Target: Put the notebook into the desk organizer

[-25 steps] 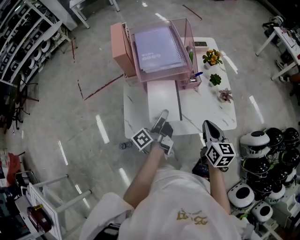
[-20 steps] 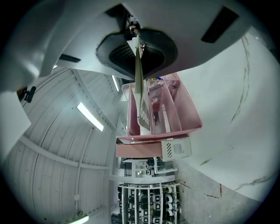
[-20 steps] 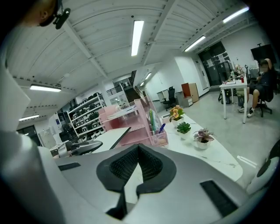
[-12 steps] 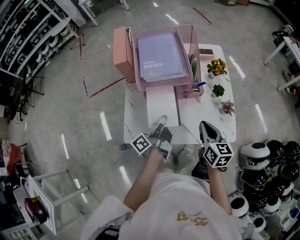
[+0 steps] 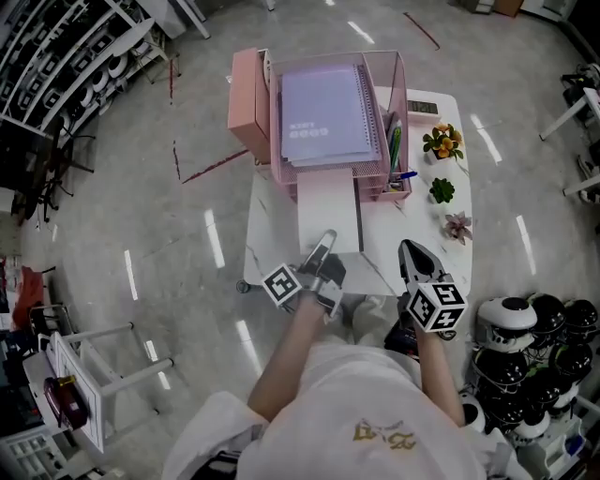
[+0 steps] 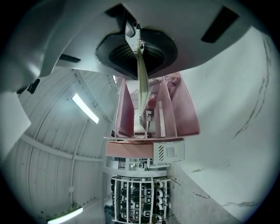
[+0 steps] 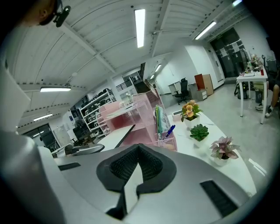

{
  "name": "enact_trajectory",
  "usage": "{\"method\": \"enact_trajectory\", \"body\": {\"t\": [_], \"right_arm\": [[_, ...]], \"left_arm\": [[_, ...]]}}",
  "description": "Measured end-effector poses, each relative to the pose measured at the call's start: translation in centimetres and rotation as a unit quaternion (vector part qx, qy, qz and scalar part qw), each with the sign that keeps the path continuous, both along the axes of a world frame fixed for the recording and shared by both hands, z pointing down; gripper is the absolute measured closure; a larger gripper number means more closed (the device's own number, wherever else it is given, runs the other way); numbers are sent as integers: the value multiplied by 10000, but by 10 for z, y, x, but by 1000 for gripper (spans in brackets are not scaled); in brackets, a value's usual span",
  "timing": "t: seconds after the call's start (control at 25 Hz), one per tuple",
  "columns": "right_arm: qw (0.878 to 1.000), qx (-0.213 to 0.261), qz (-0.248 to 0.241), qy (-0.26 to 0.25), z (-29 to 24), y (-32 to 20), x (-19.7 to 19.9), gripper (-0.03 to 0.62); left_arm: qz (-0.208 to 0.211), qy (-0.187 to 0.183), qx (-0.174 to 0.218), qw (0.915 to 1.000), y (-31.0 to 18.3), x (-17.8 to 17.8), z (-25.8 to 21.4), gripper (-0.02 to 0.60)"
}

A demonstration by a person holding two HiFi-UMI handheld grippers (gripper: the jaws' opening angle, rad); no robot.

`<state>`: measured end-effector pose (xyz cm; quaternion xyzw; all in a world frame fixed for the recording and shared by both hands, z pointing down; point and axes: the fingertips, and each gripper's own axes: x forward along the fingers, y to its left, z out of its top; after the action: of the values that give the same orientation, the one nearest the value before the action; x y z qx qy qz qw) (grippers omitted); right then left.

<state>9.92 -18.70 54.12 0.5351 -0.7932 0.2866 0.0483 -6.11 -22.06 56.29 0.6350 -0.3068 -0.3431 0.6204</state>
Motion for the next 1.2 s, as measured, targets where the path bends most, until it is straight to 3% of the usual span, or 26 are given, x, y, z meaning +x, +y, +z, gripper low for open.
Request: {"method": "enact_trajectory", "body": {"t": [0.76,1.2], "right_arm": [[10000,-62,14,-29,6,-21,18,582],[9999,-77,64,-30,9,-32,30,582]], "left_arm": [[46,-219,-151,9996,-29,12,9,554],[-47,-158,-152,9997,-52,17,7,555]]}}
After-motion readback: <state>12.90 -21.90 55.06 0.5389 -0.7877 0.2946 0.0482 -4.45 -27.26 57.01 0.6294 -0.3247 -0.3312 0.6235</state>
